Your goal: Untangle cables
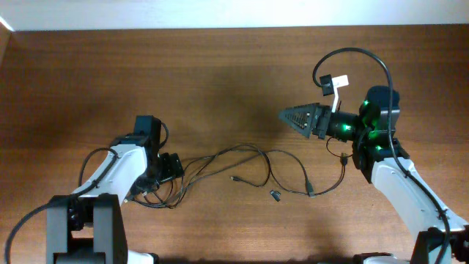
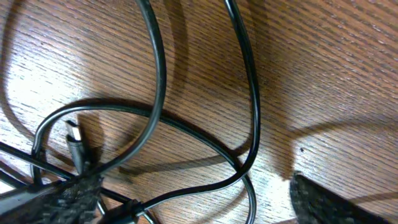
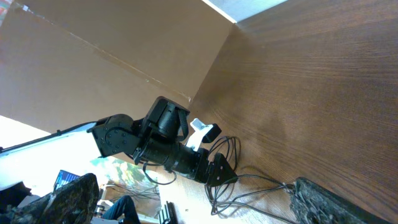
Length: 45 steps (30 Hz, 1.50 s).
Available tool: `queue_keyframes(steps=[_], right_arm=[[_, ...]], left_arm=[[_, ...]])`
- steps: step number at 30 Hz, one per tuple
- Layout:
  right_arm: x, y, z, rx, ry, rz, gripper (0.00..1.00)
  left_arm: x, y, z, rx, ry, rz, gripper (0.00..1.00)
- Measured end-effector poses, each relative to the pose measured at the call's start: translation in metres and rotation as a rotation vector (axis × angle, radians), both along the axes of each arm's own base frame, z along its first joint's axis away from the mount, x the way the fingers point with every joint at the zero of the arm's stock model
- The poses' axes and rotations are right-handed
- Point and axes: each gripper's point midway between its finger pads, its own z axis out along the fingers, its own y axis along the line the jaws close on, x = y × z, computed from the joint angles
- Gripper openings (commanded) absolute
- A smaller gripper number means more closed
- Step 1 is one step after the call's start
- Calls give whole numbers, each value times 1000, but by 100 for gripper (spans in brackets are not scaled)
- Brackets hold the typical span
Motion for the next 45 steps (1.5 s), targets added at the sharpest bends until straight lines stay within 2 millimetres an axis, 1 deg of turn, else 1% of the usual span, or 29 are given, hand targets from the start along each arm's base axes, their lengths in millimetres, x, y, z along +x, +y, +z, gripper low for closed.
queue_keyframes(steps=[1,2,3,5,8,11,15,18,20,22,26,27,28,30,40,43,45], right_arm=[[0,0,0,0,0,0,99],[0,0,0,0,-1,0,99],[0,0,0,0,0,0,99],[0,0,0,0,0,0,99],[0,0,0,0,0,0,99],[0,0,0,0,-1,0,99],[0,0,0,0,0,0,99],[0,0,0,0,0,0,99],[0,0,0,0,0,0,99],[0,0,0,0,0,0,99],[0,0,0,0,0,0,99],[0,0,0,0,0,0,99],[0,0,0,0,0,0,99],[0,0,0,0,0,0,99],[0,0,0,0,0,0,99],[0,0,0,0,0,0,99],[0,0,0,0,-1,0,99]], left_arm=[[0,0,0,0,-1,-3,60],[0,0,0,0,-1,-3,54],[0,0,0,-1,-2,0,53],[0,-5,0,-2,-1,-22,53],[-3,-17,-4,-4,2,-67,60],[-1,-28,-5,-4,-13,-112,66],[3,-32,-5,-6,-32,-124,66],[4,-33,-6,-9,-37,-117,45],[4,-33,-6,-14,-38,-111,34],[2,-35,-7,-21,-40,-114,26],[-2,-36,-7,-29,-52,-109,22],[-2,-36,-8,-30,-55,-109,17],[-2,-36,-8,-30,-57,-110,8],[-2,-36,-8,-32,-59,-105,0],[1,-37,-7,-39,-80,-88,0],[10,-35,-6,-50,-122,-5,0],[23,-25,-5,-54,-174,126,0]])
